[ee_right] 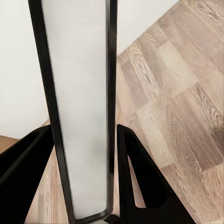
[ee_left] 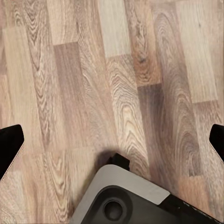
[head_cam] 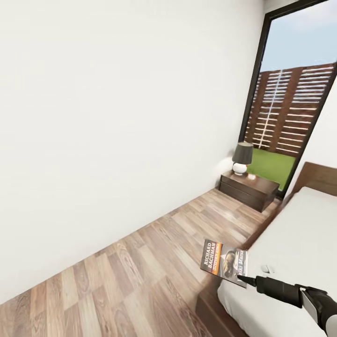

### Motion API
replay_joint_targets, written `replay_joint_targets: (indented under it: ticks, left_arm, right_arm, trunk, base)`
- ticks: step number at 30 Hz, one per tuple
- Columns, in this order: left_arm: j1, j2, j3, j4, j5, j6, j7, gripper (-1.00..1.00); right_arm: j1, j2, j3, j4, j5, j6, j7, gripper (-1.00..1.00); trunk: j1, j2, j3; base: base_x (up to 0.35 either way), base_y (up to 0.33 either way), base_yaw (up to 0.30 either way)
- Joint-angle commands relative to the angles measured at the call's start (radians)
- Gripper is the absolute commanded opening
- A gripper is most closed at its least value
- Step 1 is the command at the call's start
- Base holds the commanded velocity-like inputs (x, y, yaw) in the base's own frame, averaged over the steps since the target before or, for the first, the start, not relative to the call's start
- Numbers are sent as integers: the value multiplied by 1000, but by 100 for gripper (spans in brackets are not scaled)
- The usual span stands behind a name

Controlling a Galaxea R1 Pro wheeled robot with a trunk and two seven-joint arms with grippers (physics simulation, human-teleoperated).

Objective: In the bedroom, move the book from the bed onto either nightstand, and place the two sandals side by side next to the bed.

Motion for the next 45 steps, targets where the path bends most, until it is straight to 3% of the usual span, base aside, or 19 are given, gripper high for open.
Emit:
replay_joint_targets:
  ticks: [1,26,45]
  left_arm:
    - [-1,0,1,1,4,-3,0,100]
    - [-1,-2,0,0,3,-3,0,100]
    - [-1,-3,0,0,3,-5,0,100]
  right_arm:
    - [-1,0,-9,-1,2,11,5,-100]
    - [-1,0,-9,-1,2,11,5,-100]
    - [-1,0,-9,-1,2,11,5,-100]
  trunk:
    - [1,-2,-1]
    - [1,-2,16]
    - [1,-2,22]
  base:
    - [320,248,0]
    - [317,243,0]
    - [345,75,-10]
